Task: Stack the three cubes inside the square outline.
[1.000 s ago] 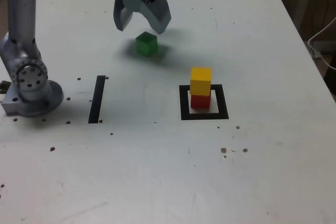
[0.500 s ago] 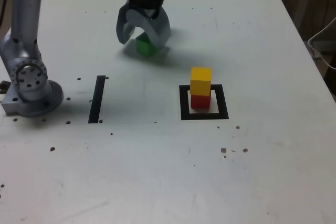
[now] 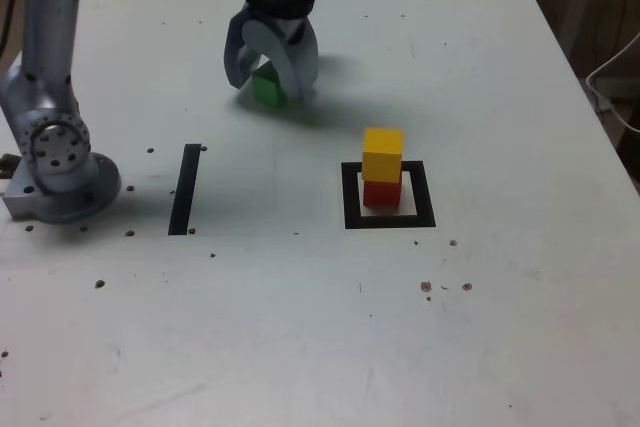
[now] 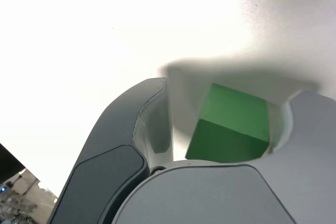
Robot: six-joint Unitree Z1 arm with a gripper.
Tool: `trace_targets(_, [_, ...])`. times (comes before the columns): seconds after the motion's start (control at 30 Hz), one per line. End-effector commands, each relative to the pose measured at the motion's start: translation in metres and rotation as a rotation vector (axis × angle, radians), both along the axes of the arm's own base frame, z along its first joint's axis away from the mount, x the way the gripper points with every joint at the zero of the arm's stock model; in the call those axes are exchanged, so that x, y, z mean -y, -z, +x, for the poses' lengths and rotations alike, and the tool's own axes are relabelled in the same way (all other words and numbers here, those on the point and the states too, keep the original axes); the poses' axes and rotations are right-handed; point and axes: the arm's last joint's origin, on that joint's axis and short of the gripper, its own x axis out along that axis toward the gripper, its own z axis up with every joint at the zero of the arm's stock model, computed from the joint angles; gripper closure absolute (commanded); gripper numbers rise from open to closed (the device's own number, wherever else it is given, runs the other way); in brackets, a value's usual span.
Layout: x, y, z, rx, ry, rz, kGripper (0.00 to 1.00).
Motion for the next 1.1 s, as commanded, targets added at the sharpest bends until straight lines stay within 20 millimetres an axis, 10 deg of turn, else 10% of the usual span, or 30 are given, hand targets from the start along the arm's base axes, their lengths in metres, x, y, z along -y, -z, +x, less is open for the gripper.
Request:
trace_targets(0.0, [0.000,0.003,0.002,-0.015,0.000,-0.023,0.74])
trace_targets(0.53, [0.002,-0.011,0.008,0.048,-0.006,-0.042,0.83])
trace_targets(1.07, [0.082,-0.110,0.040,0.183,-0.019,0.075,0.83])
